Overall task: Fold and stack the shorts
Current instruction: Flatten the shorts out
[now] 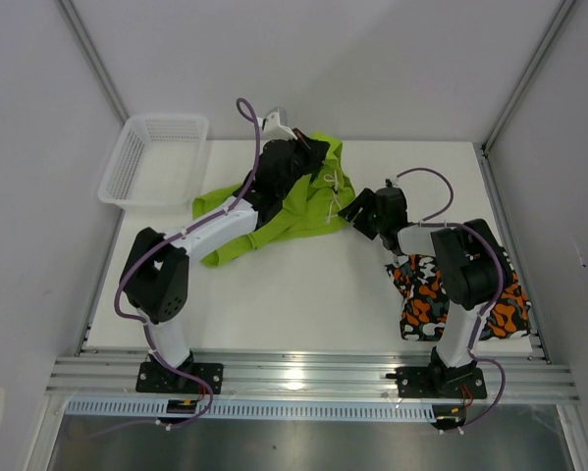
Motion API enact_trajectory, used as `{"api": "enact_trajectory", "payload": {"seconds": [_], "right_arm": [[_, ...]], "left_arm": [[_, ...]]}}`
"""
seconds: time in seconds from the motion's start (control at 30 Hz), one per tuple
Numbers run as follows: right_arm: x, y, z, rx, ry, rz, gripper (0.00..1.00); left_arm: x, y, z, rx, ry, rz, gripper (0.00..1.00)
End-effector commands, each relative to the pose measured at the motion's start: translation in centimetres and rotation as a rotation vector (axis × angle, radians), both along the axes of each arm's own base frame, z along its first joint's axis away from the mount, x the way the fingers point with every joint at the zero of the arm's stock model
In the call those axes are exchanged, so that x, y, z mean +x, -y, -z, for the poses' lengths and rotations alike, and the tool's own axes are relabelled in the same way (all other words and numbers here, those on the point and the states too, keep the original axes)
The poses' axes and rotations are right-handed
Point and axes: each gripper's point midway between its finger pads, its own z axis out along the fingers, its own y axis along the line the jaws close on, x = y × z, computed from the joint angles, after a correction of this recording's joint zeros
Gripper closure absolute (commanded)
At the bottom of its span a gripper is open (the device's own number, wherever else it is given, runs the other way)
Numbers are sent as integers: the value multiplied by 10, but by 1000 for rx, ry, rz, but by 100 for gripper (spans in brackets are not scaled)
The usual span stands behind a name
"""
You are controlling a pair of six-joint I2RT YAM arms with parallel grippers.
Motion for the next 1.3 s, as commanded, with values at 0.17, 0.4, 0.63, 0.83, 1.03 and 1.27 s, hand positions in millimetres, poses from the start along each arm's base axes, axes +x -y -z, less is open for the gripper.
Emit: {"api": "enact_trajectory", "payload": {"seconds": [0.17,0.4,0.63,0.83,1.03,1.27], "right_arm": [[32,14,12,-24,32,156,35],[48,20,14,-19,59,232,50],[31,19,9,-15,44,220,100],[-42,-2,-15,-32,22,127,100],[-136,-22,-40,-58,-11,-56,100],[-196,-22,-47,-38,-53,-137,100]], "left_arm": [[-4,-8,-41,-55,87,-11,100],[-6,-18,-40,-87,42,-58,100],[-9,-31,-34,-95,-5,-94,100],[-36,-59,-27,-51,-46,-150,100],[-78,-91,-12,89,-90,-183,100],[-59,-77,-59,161,48,-180,100]]}}
